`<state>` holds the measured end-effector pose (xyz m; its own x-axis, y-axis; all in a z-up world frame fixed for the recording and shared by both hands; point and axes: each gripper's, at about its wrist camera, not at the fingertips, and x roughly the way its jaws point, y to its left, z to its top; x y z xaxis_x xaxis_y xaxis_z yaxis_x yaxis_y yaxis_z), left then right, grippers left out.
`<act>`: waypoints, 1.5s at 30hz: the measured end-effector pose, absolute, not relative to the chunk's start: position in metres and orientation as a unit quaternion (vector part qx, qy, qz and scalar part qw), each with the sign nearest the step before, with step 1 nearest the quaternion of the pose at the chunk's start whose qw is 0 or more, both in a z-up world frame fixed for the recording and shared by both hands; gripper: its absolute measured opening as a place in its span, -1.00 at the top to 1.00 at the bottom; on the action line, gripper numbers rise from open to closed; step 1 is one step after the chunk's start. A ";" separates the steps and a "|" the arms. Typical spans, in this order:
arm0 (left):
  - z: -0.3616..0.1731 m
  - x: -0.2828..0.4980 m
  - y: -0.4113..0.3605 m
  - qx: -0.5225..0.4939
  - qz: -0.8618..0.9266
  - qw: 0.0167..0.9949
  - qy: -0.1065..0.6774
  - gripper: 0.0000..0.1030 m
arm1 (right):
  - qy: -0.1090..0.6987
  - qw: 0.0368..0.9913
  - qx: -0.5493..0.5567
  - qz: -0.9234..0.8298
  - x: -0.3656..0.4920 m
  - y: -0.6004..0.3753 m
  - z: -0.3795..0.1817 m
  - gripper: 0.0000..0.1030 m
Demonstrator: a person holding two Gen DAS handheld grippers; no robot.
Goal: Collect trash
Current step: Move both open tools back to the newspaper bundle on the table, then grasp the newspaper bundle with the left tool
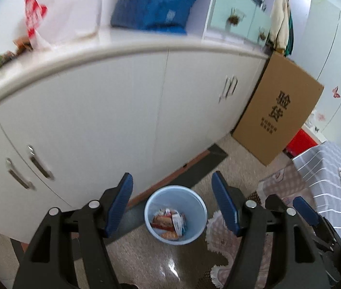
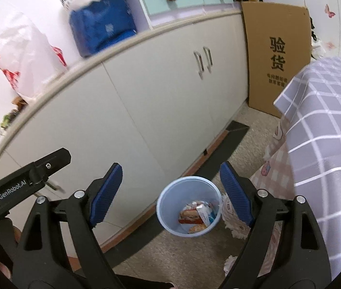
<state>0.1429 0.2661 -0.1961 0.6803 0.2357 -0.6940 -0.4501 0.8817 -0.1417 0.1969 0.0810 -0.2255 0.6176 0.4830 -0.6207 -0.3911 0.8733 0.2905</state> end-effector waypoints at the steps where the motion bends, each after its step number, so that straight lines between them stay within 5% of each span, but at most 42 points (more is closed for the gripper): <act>1: -0.187 0.137 0.264 -0.153 0.194 0.907 0.342 -0.30 | 0.361 0.898 0.064 0.246 0.193 0.079 -0.220 -0.59; 10: -0.140 0.127 0.214 -0.161 0.175 0.921 0.308 -0.31 | 0.325 0.918 0.101 0.206 0.165 0.005 -0.161 -0.59; 20: -0.130 0.173 0.051 -0.065 0.026 0.941 0.333 -0.33 | 0.298 0.930 0.203 0.070 0.159 -0.164 -0.146 -0.60; 31: -0.169 0.214 -0.106 0.095 -0.154 0.911 0.370 -0.33 | 0.308 0.907 0.285 -0.026 0.156 -0.300 -0.171 -0.61; 43: -0.211 0.244 -0.163 0.280 -0.115 0.887 0.349 -0.32 | 0.352 0.889 0.292 -0.012 0.176 -0.321 -0.198 -0.61; 45: -0.211 0.247 -0.165 0.293 -0.122 0.884 0.344 -0.10 | 0.355 0.889 0.287 -0.008 0.181 -0.319 -0.198 -0.61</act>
